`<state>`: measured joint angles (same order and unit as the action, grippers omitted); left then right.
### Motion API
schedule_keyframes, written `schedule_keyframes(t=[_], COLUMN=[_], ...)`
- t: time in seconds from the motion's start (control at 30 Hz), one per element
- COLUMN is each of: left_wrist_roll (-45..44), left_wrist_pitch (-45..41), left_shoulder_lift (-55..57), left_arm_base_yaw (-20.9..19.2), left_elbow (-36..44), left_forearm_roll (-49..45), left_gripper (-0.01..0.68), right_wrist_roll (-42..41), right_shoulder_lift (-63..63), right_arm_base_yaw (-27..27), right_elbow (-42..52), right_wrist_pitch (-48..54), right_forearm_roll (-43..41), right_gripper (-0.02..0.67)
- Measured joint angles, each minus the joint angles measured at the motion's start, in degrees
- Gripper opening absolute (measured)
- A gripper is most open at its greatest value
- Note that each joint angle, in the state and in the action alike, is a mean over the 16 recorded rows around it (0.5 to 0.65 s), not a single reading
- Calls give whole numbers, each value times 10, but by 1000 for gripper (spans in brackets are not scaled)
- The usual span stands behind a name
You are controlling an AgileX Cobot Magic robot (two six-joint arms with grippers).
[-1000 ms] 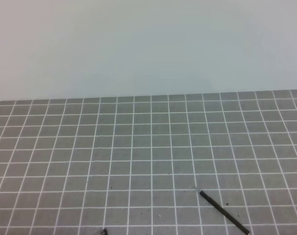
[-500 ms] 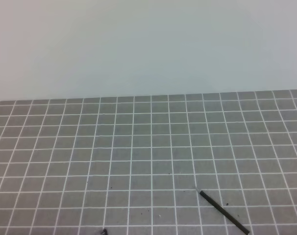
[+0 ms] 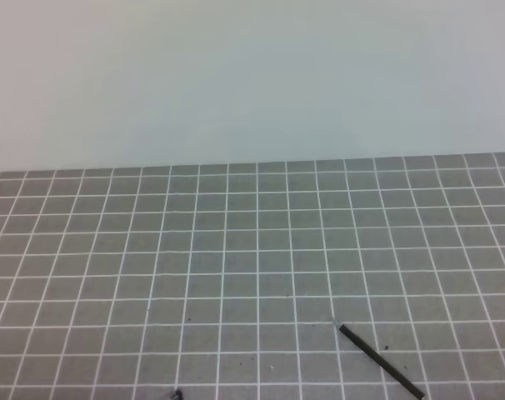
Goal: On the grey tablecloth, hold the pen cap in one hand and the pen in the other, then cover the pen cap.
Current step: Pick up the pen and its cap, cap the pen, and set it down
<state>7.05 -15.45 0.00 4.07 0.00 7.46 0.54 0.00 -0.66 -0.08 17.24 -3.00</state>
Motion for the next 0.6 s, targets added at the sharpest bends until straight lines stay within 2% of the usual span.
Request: schedule_keyframes(t=[0.17, 0.3, 0.6], left_wrist_roll=[0, 2, 34], left_wrist_pitch=[43, 80, 125], left_shoulder_lift=[0, 0, 0], left_arm_base_yaw=[0, 0, 0], left_elbow=[0, 0, 0], left_forearm_roll=[46, 114, 388], left_gripper=[-3, -3, -3], right_wrist_roll=[2, 12, 50], right_shoulder_lift=[0, 0, 0], right_arm_base_yaw=[0, 0, 0], right_elbow=[1, 2, 4], right_wrist_pitch=[-25, -60, -154], right_forearm_roll=[31, 89, 329], right_gripper=[8, 8, 8])
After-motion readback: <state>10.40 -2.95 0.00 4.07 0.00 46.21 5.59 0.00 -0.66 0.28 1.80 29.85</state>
